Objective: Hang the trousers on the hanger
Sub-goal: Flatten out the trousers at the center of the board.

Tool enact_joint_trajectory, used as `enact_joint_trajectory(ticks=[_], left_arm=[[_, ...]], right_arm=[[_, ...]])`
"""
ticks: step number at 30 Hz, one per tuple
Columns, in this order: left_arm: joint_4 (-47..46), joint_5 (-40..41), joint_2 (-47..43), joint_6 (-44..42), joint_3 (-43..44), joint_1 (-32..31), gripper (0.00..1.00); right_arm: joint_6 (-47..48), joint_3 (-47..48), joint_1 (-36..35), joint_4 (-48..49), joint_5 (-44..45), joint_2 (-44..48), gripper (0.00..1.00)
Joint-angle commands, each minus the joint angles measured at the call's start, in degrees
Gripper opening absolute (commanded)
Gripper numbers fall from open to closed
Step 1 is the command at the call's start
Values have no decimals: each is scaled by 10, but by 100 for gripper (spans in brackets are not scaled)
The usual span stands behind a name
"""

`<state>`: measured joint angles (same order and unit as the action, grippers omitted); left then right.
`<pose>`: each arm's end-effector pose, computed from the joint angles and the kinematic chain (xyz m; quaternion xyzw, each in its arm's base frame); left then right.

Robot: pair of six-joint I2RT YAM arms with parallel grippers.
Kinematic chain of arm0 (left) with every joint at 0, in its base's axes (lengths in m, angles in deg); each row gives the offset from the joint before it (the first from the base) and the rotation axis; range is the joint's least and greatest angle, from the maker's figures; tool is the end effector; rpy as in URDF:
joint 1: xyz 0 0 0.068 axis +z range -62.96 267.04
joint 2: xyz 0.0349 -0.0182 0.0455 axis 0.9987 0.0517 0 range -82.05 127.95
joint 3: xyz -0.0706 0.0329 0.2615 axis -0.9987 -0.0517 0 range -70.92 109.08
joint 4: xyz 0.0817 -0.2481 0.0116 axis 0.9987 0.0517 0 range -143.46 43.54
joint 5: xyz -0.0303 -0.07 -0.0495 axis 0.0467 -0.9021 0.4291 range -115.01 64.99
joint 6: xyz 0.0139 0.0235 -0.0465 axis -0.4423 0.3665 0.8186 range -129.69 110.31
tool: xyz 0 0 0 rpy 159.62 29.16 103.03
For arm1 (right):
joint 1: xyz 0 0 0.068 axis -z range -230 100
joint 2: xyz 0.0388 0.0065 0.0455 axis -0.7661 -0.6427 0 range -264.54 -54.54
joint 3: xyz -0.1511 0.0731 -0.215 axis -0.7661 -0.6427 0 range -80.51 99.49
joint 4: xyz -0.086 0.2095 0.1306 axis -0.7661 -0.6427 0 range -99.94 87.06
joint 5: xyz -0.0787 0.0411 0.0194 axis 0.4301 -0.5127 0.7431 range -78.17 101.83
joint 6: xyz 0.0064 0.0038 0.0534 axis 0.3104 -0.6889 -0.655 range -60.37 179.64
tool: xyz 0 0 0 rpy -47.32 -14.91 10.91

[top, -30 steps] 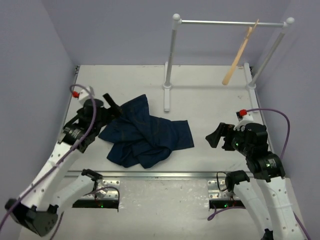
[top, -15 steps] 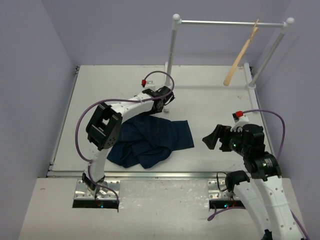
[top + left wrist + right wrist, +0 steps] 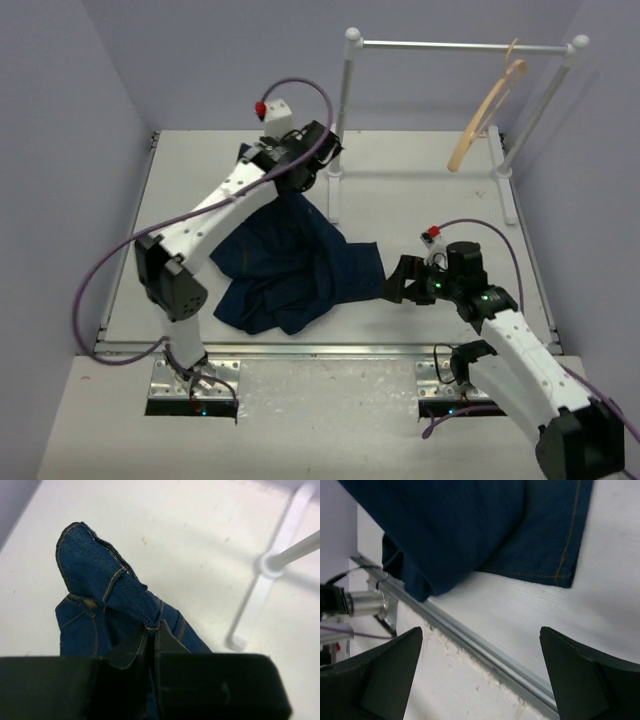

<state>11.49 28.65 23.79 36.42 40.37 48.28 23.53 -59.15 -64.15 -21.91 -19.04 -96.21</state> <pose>0.3131 -0.2146 0.3686 -0.1737 0.8515 0.1630 0.4670 0.1451 0.0555 0.1941 0.0540 0.8768 0.3930 0.2717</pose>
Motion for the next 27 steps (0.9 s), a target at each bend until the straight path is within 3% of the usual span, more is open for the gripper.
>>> enact_joint_trajectory(ticks=[1,7,11,18,24,27], left_arm=[[-31,43,-192,-68,47,-10,0],[-64,-11,-239,-125,61,-9,0],[-54,-16,-232,-135,89,-10,0],[-48,11,-237,-151,108,-9,0],[-36,27,-243,-154,111,-10,0],[-35,37,-245,-160,113,-10,0]], right_arm=[[29,50,-150,136,70,-95,99],[65,94,-362,230,246,-171,99],[64,96,-434,316,326,-215,99],[132,142,-577,401,449,-324,88],[237,176,-603,410,472,-435,74],[240,174,-603,418,453,-462,68]])
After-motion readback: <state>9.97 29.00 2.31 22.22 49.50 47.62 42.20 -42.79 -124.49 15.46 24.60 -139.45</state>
